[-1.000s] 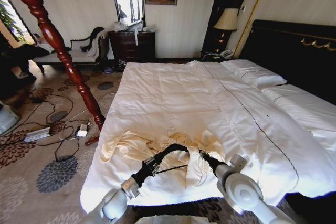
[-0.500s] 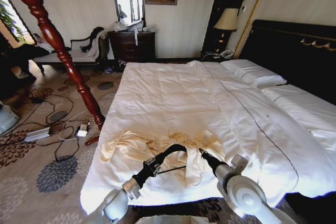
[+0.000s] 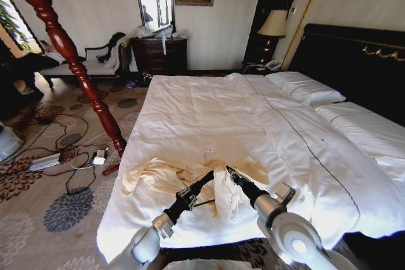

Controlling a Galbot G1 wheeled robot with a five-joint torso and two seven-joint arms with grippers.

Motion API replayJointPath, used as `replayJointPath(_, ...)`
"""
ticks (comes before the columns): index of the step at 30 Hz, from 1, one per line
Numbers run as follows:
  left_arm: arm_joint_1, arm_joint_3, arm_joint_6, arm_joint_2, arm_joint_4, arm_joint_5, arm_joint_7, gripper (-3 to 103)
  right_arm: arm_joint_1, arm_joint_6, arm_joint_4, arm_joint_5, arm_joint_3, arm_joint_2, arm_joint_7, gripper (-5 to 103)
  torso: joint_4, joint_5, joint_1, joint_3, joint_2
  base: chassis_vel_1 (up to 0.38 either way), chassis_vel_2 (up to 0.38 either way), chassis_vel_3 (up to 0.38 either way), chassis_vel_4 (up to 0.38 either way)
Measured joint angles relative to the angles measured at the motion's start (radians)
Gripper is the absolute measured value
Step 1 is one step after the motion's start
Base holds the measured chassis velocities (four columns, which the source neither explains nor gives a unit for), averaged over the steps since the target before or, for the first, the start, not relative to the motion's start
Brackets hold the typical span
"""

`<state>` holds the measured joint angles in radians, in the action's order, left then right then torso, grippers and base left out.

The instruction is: Pick up the clothes from the bed and hang them on the clothes hanger.

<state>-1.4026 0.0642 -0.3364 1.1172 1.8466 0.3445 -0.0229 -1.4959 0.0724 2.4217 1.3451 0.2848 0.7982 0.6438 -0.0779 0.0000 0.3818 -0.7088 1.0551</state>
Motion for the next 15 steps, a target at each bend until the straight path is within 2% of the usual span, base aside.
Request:
replayJointPath(2, 0.0, 0.001, 0.0, 0.001, 0.003, 0.001, 0.0, 20, -0.001, 0.003, 0.003, 0.009, 0.007, 0.002, 0.017, 36, 0.0, 0.0, 0.0, 0.0, 0.0, 0.0, 0.0, 0.0, 0.0)
replayJointPath(3, 0.0, 0.002, -0.001, 0.002, 0.01, 0.001, 0.001, 20, -0.002, 0.009, 0.017, 0.034, 0.021, 0.005, 0.049, 47, 0.0, 0.0001, 0.0, 0.0, 0.0, 0.0, 0.0, 0.0, 0.0)
replayJointPath(5, 0.0, 0.007, -0.001, 0.002, 0.019, 0.001, 0.002, 20, -0.003, 0.014, 0.061, 0.107, 0.045, 0.01, 0.11, 57, 0.0, -0.0001, 0.0, 0.0, 0.0, 0.0, 0.0, 0.0, 0.0)
replayJointPath(7, 0.0, 0.008, -0.002, 0.001, 0.021, 0.001, 0.003, 20, -0.003, 0.014, 0.067, 0.123, 0.049, 0.011, 0.123, 57, 0.0, -0.0002, 0.0, 0.0, 0.0, 0.0, 0.0, 0.0, 0.0)
replayJointPath(8, 0.001, 0.011, -0.003, -0.001, 0.023, -0.001, 0.004, 20, -0.005, 0.014, 0.077, 0.174, 0.058, 0.015, 0.16, 57, 0.0, -0.0002, 0.0, 0.0, 0.0, 0.0, 0.0, 0.0, 0.0)
replayJointPath(9, 0.002, 0.013, -0.005, -0.003, 0.025, -0.002, 0.007, 20, -0.014, 0.011, 0.081, 0.212, 0.064, 0.016, 0.176, 68, 0.0001, -0.0001, 0.0, 0.0, 0.0, 0.0, 0.0, 0.0, 0.0)
replayJointPath(10, 0.002, 0.014, -0.006, -0.004, 0.025, -0.002, 0.008, 20, -0.02, 0.011, 0.081, 0.23, 0.067, 0.017, 0.183, 73, 0.0, -0.0002, 0.0, 0.0, 0.0, 0.0, 0.0, 0.0, 0.0)
replayJointPath(12, 0.003, 0.015, -0.006, -0.005, 0.026, -0.003, 0.01, 20, -0.026, 0.012, 0.082, 0.252, 0.07, 0.018, 0.191, 73, 0.0, -0.0001, 0.0, 0.0, 0.0, 0.0, 0.0, 0.0, 0.0)
replayJointPath(15, 0.003, 0.02, -0.007, -0.006, 0.027, -0.003, 0.011, 20, -0.04, 0.058, 0.082, 0.276, 0.074, 0.021, 0.252, 90, 0.0, -0.0001, 0.0, 0.0, 0.0, 0.0, 0.0, 0.0, 0.0)
